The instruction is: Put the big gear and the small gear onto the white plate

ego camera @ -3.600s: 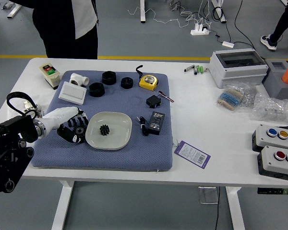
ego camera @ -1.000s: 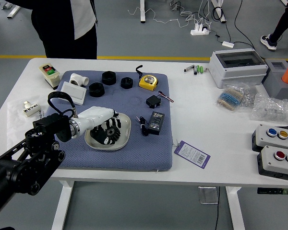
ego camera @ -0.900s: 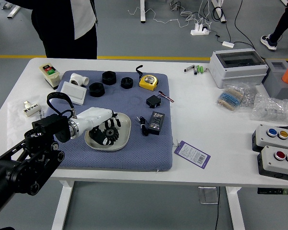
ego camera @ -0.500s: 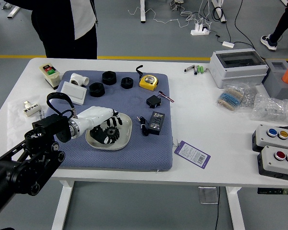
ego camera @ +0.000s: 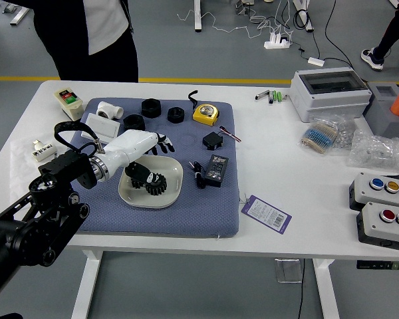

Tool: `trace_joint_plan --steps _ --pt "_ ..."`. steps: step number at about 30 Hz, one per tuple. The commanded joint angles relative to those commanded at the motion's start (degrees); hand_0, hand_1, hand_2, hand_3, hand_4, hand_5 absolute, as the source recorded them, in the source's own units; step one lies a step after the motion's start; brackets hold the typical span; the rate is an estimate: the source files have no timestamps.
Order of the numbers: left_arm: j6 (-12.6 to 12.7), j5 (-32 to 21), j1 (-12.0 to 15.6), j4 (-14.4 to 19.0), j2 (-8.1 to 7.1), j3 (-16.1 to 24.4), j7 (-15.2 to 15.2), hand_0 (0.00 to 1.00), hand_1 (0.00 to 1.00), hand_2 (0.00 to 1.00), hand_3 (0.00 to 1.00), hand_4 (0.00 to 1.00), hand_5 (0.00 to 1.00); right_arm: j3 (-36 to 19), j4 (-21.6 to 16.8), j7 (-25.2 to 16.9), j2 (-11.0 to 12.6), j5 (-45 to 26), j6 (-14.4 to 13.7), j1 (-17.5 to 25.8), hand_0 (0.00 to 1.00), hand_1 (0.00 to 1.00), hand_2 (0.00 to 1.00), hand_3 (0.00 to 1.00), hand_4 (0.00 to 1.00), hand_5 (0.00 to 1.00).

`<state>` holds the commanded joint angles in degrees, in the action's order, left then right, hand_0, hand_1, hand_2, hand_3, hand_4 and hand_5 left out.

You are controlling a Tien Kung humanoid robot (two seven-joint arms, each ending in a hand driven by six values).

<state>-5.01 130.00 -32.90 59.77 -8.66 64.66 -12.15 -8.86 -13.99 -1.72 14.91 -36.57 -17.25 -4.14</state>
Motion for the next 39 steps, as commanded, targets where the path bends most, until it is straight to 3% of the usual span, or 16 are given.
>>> trace_joint_plan --steps 1,6,7,12,13,15,18,19,24,26,29,36,37,39 --pt "0.7 0.0 0.1 0.23 0.02 0.54 -0.27 0.473 0.643 0.746 0.691 0.88 0.097 -0.01 0.0 0.0 -0.01 -0.01 -0.01 -0.01 0.66 0.675 0.739 0.567 0.791 0.675" --pt "3.65 -0.51 1.75 2.15 0.24 5.37 -2.51 0.473 0.643 0.746 0.691 0.88 0.097 -0.19 0.01 -0.03 -0.01 0.03 -0.04 -0.02 0.66 0.675 0.739 0.567 0.791 0.675" --pt "3.85 -0.76 2.01 2.43 0.27 6.24 -2.82 0.523 0.649 0.744 0.693 0.886 0.109 -0.21 0.01 -0.03 -0.01 0.04 -0.04 -0.03 0.66 0.675 0.739 0.567 0.791 0.675" --pt "5.51 -3.12 5.25 4.97 0.59 12.8 -4.54 0.523 0.649 0.744 0.693 0.886 0.109 -0.36 0.05 -0.07 0.03 0.11 -0.07 -0.04 0.66 0.675 0.739 0.567 0.791 0.675" --pt "5.83 -4.29 6.37 5.43 0.89 14.41 -4.63 0.528 0.623 0.695 0.666 0.86 0.117 -0.35 0.06 -0.06 0.05 0.18 -0.05 -0.05 0.661 0.675 0.739 0.567 0.791 0.676" --pt "6.35 -6.17 8.06 5.88 1.4 17.65 -4.73 0.528 0.623 0.695 0.666 0.86 0.117 -0.34 0.07 -0.07 0.06 0.23 -0.03 -0.05 0.661 0.675 0.739 0.567 0.791 0.676" --pt "8.62 -11.71 12.67 6.74 3.15 23.73 -6.67 0.528 0.623 0.695 0.666 0.86 0.117 -0.42 0.11 -0.13 0.06 0.2 -0.02 -0.03 0.661 0.675 0.739 0.567 0.791 0.676" --pt "9.34 -13.88 14.04 6.96 3.53 25.17 -7.38 0.52 0.533 0.59 0.585 0.684 0.098 -0.47 0.12 -0.15 0.04 0.17 -0.03 -0.01 0.66 0.675 0.739 0.567 0.791 0.675" --pt "13.12 -22.27 21.07 8.69 6.51 31.88 -11.09 0.52 0.533 0.59 0.585 0.684 0.098 -0.33 0.11 -0.1 -0.07 0.32 0.04 0.17 0.66 0.675 0.739 0.567 0.791 0.675" --pt "15.4 -27.49 23.31 8.55 7.64 34.12 -11.17 0.495 0.52 0.581 0.576 0.657 0.1 -0.21 0.11 -0.09 -0.18 0.26 0.07 0.31 0.66 0.675 0.739 0.566 0.791 0.675" --pt "16.66 -34.56 24.66 8.52 7.9 35.46 -10.18 0.495 0.52 0.581 0.576 0.657 0.1 -0.04 0.1 -0.06 -0.28 0.21 0.12 0.47 0.66 0.675 0.739 0.566 0.791 0.675" --pt "10.89 -51.69 26.23 8.23 7.54 37.19 -2.4 0.467 0.523 0.588 0.586 0.686 0.131 0.18 0.15 0.0 -0.44 0.1 0.24 0.87 0.66 0.675 0.739 0.567 0.791 0.676" --pt "9.51 -53.93 26.45 8.37 7.58 37.37 -1.39 0.48 0.536 0.609 0.586 0.765 0.385 0.24 0.16 0.0 -0.47 0.06 0.25 0.95 0.66 0.675 0.739 0.567 0.791 0.676" --pt "6.98 -58.4 26.66 8.55 7.56 37.48 0.3 0.48 0.536 0.609 0.586 0.765 0.385 0.32 0.17 0.01 -0.5 0.05 0.26 1.03 0.66 0.675 0.739 0.567 0.791 0.676"
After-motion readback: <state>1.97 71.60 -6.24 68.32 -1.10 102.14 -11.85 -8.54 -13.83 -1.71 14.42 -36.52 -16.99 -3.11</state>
